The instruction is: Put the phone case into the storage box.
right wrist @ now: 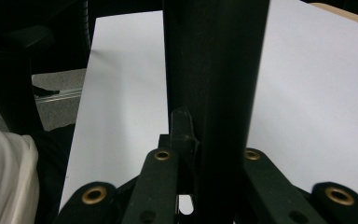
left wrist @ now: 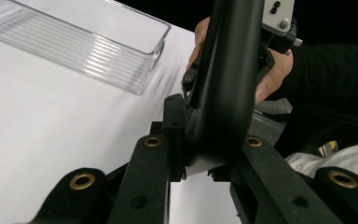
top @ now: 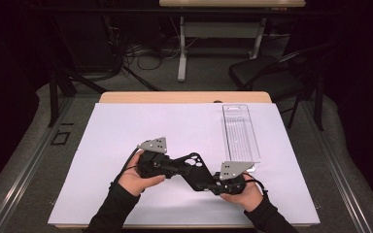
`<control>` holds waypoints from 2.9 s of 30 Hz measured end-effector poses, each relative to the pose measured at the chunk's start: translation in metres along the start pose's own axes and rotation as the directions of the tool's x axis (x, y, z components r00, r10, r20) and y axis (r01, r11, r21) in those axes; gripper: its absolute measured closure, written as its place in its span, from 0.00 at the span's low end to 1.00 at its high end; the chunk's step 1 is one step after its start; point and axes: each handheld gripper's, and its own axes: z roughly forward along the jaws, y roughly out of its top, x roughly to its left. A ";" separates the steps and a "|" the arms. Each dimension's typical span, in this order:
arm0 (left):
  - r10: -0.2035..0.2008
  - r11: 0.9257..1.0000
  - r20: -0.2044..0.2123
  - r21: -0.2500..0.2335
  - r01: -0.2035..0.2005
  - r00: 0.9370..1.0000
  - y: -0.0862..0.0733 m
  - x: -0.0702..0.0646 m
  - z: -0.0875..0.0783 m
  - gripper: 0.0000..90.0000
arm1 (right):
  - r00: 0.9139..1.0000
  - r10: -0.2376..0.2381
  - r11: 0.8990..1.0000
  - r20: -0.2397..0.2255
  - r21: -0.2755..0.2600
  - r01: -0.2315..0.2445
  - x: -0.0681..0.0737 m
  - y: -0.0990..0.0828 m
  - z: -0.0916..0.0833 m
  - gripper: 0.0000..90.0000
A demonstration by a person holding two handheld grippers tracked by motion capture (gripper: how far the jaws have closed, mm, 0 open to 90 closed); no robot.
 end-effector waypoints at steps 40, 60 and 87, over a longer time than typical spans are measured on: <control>-0.152 0.986 -0.130 0.052 0.159 0.980 0.001 -0.002 -0.014 0.91 | 0.995 0.039 0.999 0.096 -0.011 -0.039 0.004 0.004 -0.001 0.64; -0.122 0.982 -0.265 0.105 0.154 0.956 0.007 -0.012 -0.019 0.91 | 0.983 0.012 1.000 0.183 0.009 -0.014 0.012 0.014 -0.004 0.54; -0.100 0.979 -0.308 0.141 0.149 0.946 0.009 -0.017 -0.021 0.90 | 0.960 -0.045 0.998 0.275 0.054 0.031 0.014 0.073 -0.008 0.51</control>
